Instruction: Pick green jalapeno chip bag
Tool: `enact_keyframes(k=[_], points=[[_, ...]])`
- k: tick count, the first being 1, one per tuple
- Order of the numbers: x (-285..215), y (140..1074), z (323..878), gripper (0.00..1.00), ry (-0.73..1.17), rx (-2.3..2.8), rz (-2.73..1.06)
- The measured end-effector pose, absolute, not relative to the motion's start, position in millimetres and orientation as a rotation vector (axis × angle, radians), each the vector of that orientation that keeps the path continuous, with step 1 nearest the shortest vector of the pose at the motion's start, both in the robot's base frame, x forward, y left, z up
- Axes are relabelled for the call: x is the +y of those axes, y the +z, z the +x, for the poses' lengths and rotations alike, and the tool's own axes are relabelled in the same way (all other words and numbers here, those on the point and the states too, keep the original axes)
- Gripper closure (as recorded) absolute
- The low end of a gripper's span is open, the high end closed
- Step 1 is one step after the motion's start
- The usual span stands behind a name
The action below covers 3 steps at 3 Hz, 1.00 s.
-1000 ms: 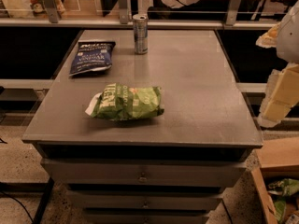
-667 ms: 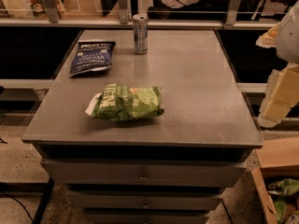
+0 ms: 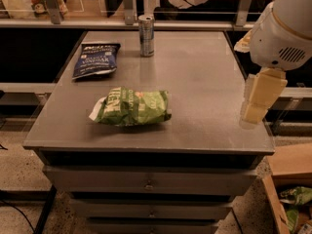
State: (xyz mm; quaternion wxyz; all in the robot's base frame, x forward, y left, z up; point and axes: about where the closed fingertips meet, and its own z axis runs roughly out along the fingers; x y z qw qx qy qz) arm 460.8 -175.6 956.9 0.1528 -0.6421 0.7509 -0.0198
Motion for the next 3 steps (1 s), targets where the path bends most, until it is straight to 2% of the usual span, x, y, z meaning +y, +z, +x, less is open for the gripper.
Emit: enact_keyframes(k=[3], points=[[-27, 921, 475, 0.00, 0.160, 1.835, -2.181]])
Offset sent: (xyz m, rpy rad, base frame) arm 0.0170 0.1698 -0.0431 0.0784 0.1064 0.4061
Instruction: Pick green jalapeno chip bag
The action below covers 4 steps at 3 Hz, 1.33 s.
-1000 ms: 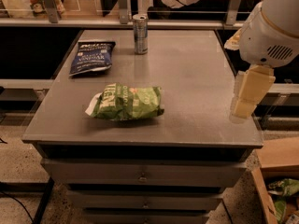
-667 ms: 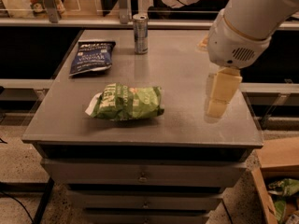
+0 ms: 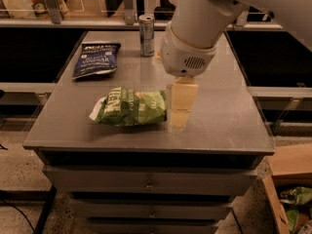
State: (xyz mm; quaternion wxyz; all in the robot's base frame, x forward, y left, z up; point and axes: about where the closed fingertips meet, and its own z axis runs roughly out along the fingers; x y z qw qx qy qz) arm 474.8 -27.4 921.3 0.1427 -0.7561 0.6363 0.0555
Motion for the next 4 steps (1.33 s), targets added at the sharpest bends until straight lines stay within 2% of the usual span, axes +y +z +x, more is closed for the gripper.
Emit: enact_keyframes(k=[1, 3, 4], points=[[7, 904, 479, 0.00, 0.212, 1.783, -2.232], [35, 875, 503, 0.00, 0.251, 1.781, -2.236], [40, 861, 509, 0.10, 0.262, 1.780, -2.240]])
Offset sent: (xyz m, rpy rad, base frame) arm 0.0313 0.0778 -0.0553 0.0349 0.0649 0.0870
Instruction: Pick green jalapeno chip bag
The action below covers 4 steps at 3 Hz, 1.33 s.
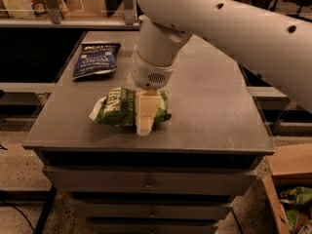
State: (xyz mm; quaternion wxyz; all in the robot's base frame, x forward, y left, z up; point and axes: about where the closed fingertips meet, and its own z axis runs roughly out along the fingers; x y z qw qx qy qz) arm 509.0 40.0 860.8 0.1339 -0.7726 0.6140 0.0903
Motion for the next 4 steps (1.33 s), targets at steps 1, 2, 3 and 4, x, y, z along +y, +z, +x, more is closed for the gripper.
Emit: enact_keyframes(k=[1, 2, 3, 4], points=[[42, 851, 508, 0.28, 0.268, 1.768, -2.251], [41, 849, 505, 0.51, 0.272, 1.759, -2.254], [37, 851, 502, 0.74, 0.278, 1.755, -2.248], [26, 867, 496, 0.97, 0.290, 1.742, -2.227]])
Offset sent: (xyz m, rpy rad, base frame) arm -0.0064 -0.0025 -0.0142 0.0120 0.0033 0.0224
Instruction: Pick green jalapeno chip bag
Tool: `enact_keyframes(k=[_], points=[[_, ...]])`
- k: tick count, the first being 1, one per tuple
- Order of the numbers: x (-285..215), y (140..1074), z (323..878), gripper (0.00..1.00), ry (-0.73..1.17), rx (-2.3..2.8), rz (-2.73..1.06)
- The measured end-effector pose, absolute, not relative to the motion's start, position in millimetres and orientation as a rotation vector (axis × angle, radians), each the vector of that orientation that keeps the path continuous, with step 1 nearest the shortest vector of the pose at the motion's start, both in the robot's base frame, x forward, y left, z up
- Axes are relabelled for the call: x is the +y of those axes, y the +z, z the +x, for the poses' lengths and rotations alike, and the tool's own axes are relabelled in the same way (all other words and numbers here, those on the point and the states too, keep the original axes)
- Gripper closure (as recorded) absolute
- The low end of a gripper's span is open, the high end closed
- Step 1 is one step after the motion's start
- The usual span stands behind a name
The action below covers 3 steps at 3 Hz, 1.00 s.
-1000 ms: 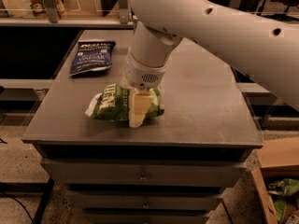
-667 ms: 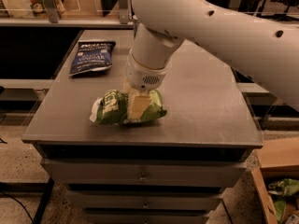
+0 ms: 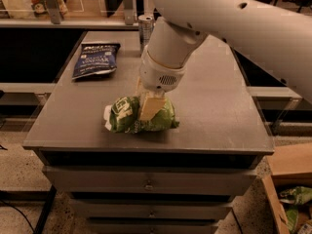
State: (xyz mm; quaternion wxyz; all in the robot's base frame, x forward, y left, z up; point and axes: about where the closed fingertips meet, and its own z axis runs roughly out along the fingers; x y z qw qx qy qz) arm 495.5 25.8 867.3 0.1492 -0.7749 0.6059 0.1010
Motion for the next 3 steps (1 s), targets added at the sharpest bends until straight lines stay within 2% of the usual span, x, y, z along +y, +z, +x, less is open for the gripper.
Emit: enact_keyframes(k=[1, 2, 3], points=[[12, 901, 487, 1.00, 0.266, 1.711, -2.207], [0, 945, 480, 0.99, 0.219, 1.653, -2.188], [0, 951, 481, 1.00, 0.212, 1.643, -2.184]])
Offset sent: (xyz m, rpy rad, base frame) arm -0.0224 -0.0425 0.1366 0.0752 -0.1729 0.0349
